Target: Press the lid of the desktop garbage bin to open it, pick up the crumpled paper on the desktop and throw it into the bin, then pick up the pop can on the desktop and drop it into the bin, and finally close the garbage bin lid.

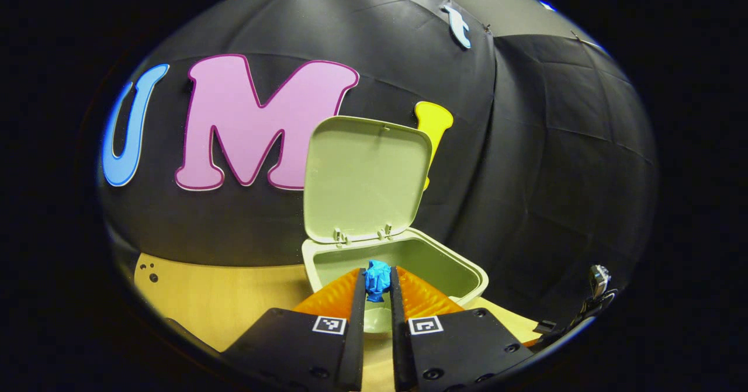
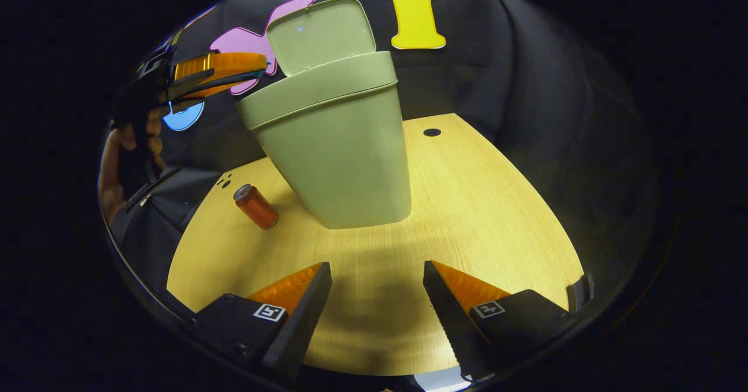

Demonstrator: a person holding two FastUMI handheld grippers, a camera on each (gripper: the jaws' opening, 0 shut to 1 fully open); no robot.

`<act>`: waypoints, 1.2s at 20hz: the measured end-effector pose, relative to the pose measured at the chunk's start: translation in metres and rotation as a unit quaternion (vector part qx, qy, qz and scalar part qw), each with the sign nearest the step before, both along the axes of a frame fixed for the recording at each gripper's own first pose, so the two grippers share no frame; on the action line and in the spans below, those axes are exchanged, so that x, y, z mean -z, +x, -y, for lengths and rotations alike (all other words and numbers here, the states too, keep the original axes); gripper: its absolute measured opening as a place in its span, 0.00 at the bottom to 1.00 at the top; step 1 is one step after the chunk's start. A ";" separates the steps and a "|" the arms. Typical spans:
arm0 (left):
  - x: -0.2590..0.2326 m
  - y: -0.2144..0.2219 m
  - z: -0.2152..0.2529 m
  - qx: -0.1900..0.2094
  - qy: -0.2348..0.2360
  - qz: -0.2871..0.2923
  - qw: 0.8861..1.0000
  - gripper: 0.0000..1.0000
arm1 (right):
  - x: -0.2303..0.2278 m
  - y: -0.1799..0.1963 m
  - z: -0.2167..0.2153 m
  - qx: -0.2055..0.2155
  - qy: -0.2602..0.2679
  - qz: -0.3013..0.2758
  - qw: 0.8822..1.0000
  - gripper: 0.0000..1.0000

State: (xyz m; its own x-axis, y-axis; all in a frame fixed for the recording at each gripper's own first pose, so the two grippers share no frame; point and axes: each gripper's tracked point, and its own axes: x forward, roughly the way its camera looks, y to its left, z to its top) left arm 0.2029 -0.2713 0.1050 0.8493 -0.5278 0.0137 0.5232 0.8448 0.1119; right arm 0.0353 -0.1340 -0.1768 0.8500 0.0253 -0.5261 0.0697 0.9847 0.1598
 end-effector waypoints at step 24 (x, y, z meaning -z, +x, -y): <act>0.002 0.004 -0.093 -0.117 -0.011 0.029 0.993 0.99 | 0.016 0.016 -0.032 -0.060 -0.009 -0.022 0.998 0.99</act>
